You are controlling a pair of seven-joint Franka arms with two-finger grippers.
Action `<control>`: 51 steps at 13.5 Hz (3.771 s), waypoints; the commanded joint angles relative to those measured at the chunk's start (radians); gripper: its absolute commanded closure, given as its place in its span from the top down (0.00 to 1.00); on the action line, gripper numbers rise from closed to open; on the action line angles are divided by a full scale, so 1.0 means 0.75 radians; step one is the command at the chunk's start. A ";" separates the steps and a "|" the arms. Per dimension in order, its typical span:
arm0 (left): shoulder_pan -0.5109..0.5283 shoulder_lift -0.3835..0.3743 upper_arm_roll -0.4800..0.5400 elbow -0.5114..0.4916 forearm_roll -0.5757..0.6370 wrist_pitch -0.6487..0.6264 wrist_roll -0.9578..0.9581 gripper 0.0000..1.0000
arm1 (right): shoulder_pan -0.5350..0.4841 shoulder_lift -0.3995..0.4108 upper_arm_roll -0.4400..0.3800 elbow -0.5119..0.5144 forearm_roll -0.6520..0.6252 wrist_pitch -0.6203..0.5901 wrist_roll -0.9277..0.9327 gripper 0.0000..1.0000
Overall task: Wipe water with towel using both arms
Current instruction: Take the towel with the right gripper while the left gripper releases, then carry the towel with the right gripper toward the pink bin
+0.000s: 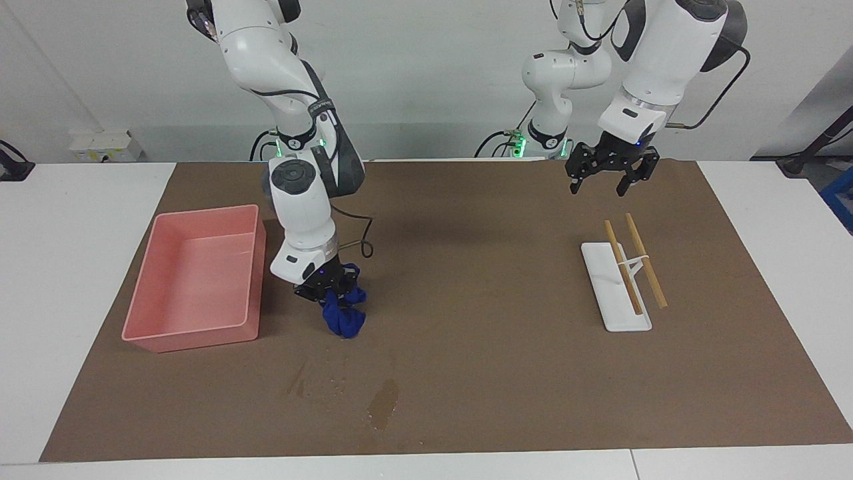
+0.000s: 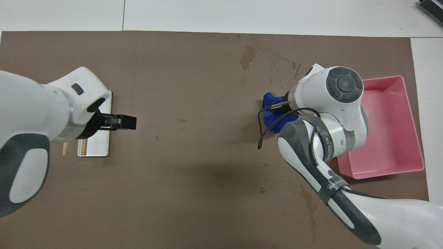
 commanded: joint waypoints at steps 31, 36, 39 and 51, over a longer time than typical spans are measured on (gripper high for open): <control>-0.203 0.151 0.309 0.474 0.070 -0.469 0.178 1.00 | 0.008 0.228 0.036 -0.113 -0.048 -0.035 0.007 0.00; -0.173 0.140 0.309 0.447 0.072 -0.459 0.229 1.00 | 0.000 -0.066 0.040 -0.416 -0.044 -0.121 0.001 0.00; -0.152 0.136 0.307 0.445 0.072 -0.465 0.221 1.00 | -0.018 -0.219 0.040 -0.526 -0.044 -0.205 -0.003 0.00; -0.158 0.097 0.305 0.370 0.074 -0.473 0.213 1.00 | -0.196 -0.594 0.023 -0.037 0.154 -1.223 -0.253 0.00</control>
